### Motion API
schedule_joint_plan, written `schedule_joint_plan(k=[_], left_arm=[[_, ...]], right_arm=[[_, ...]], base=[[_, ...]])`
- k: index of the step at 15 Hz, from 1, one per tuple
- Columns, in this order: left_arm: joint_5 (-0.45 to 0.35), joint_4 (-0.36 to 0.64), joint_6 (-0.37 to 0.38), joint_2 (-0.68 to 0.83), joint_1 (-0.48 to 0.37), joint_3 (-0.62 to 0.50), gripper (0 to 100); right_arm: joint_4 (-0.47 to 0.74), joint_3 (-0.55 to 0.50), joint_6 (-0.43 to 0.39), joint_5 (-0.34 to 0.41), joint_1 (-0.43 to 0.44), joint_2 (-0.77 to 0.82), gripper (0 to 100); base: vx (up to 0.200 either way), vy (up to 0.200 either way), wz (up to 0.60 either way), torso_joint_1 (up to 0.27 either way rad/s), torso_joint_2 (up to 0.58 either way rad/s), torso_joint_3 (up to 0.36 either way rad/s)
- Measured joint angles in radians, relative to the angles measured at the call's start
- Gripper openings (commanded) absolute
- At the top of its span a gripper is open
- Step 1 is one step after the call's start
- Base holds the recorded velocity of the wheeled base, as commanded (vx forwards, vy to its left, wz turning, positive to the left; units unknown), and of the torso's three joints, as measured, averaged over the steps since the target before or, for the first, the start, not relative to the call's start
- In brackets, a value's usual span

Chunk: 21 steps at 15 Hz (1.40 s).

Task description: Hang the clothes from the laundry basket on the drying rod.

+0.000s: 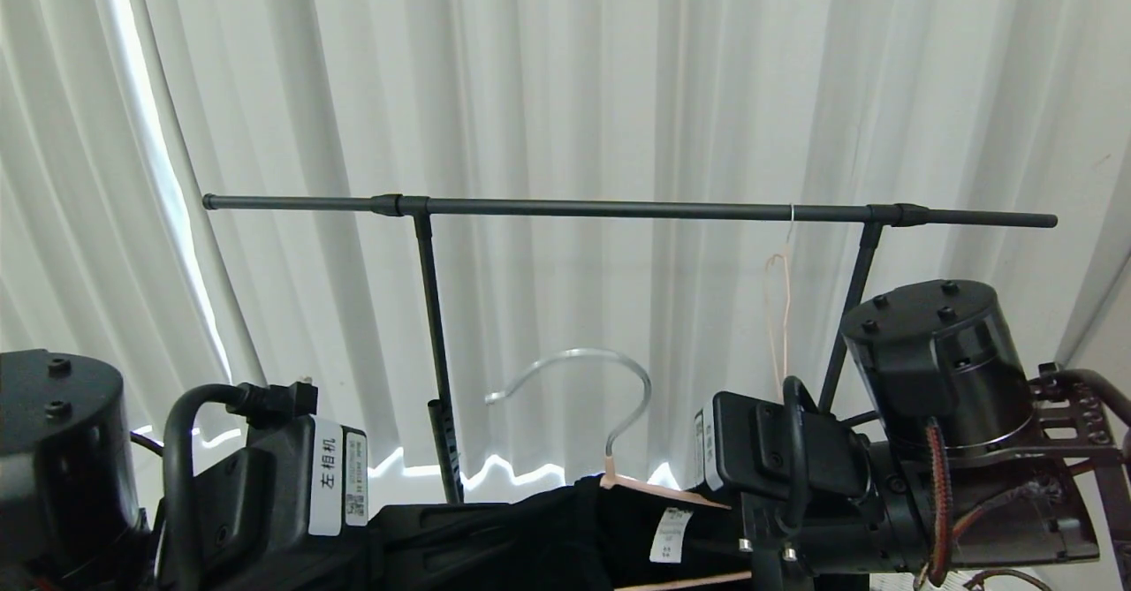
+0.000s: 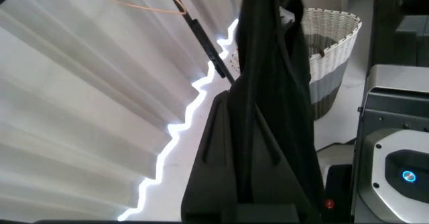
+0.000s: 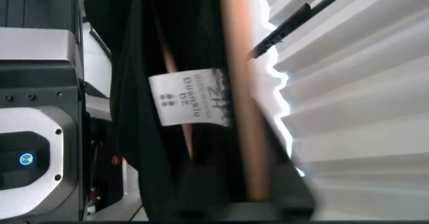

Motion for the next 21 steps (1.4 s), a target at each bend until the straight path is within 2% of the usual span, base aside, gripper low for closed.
schedule_joint_plan(k=[4,5,9,13,17,21], left_arm=[[0.009,-0.001,0.025,0.000,0.000,-0.001,0],[0.013,-0.001,0.025,0.000,0.000,-0.001,100],[0.041,-0.001,0.021,-0.003,0.001,0.001,100],[0.041,-0.001,0.014,-0.025,0.034,0.008,100],[0.040,-0.001,0.012,-0.040,0.150,0.029,100],[0.035,-0.001,0.009,-0.051,0.300,0.087,100]], right_arm=[[-0.009,0.001,0.000,-0.004,-0.006,-0.001,0],[-0.012,0.001,-0.001,-0.005,-0.008,-0.001,0],[-0.012,0.004,-0.013,-0.008,-0.035,-0.016,0],[-0.009,0.020,-0.029,-0.006,-0.137,-0.065,0],[-0.013,0.040,-0.031,-0.003,-0.215,-0.126,0],[-0.014,0.054,-0.031,-0.003,-0.229,-0.187,0]], base=[[0.000,0.000,0.00,0.000,0.00,0.000],[0.000,0.000,0.00,0.000,0.00,0.000],[0.000,0.000,0.00,0.000,0.00,0.000],[0.000,0.000,0.00,0.000,0.00,0.000],[0.000,0.000,0.00,0.000,0.00,0.000],[0.000,0.000,0.00,0.000,0.00,0.000]])
